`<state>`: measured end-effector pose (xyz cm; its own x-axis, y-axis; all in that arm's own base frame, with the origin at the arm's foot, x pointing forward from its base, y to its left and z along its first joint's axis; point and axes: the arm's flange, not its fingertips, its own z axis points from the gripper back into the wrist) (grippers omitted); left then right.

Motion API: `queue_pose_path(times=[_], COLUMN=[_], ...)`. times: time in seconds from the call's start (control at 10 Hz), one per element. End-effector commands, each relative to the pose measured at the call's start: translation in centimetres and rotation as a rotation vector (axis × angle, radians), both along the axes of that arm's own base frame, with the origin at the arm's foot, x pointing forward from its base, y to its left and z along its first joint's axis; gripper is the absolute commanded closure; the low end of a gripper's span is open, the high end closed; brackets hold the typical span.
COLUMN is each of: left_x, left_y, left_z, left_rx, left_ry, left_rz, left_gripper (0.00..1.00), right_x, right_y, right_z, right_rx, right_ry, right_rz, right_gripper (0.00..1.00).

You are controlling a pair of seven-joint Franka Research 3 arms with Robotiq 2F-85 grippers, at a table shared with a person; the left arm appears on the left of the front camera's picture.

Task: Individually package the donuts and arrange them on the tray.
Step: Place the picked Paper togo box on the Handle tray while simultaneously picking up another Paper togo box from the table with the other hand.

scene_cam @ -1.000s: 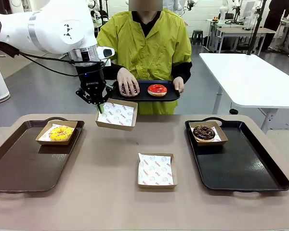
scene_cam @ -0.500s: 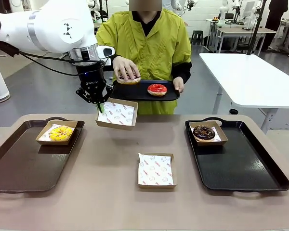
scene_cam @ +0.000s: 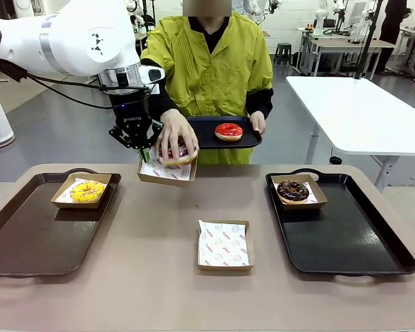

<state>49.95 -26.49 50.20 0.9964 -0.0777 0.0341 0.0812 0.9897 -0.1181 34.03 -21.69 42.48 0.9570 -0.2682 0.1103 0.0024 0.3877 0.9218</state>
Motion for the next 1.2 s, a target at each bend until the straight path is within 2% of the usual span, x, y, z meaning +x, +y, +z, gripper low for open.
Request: queue_pose_path(times=[0.0, 1.1], left_x=[-0.17, -0.17], left_y=[0.16, 0.16], left_z=[0.24, 0.24], left_rx=[-0.001, -0.001], left_ry=[-0.009, -0.009], left_rz=[-0.008, -0.008], left_gripper=[1.00, 1.00], right_x=[-0.39, -0.39], right_y=[0.50, 0.50], right_z=[0.04, 0.04], right_rx=[0.015, 0.015], right_ry=[-0.008, -0.008], right_rz=[-0.014, -0.014], right_gripper=[0.00, 0.00])
